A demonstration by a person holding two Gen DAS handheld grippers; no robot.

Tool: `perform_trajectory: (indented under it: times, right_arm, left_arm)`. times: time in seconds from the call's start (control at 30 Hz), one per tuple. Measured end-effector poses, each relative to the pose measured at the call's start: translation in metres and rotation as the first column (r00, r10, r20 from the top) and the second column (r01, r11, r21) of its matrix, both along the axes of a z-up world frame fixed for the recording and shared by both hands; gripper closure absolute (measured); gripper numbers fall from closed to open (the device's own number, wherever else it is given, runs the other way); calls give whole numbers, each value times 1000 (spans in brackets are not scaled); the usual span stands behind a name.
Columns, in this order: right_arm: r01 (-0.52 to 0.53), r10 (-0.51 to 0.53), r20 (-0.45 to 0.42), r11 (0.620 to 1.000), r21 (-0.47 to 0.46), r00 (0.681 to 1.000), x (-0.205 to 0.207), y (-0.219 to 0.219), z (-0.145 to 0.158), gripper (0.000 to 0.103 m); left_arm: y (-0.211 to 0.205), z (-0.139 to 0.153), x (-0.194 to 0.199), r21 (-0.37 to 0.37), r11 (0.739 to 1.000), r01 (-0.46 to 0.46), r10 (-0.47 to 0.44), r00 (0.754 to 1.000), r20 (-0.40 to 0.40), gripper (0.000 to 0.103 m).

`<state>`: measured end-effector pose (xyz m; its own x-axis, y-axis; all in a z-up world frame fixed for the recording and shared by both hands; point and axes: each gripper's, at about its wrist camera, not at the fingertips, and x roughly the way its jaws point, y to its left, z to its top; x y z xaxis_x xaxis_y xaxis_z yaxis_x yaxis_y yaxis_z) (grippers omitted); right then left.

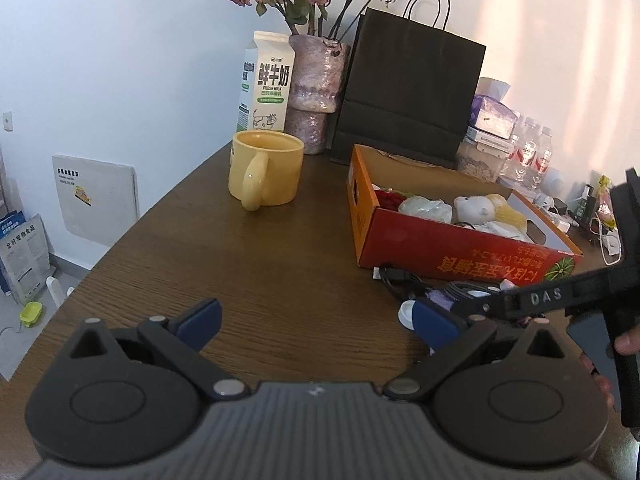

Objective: Organize objects
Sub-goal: 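Grasp the black braided cable on the purple cloth with the right tool and lift it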

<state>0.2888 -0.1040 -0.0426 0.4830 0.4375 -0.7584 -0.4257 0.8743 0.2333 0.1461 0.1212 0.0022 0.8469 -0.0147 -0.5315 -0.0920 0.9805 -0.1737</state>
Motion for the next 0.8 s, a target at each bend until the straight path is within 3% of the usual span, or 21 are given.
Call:
perform_trajectory:
  times: [0.13,0.2,0.53,0.8]
  right_arm:
    - [13,-13,12,1000,0,1000,0,3,-2,3]
    - [19,-19,33,1000,13,999,-2,1,-1,15]
    - [-9,2,136,999,51,991,-24,-5,6,16]
    - [-18,-20,290,992,128,957,-63,-27,33,16]
  left_arm:
    - [0,-3,1,-4,1000,-1,1,1000,-9,0]
    - [0,-4,2,-4,1000,-1,1,1000,-13,0]
    - [-3,-5,1,0,1000,-4,4,1000,-20,0]
    - [-19,-4,5,12,1000,25,-25,999,-30,0]
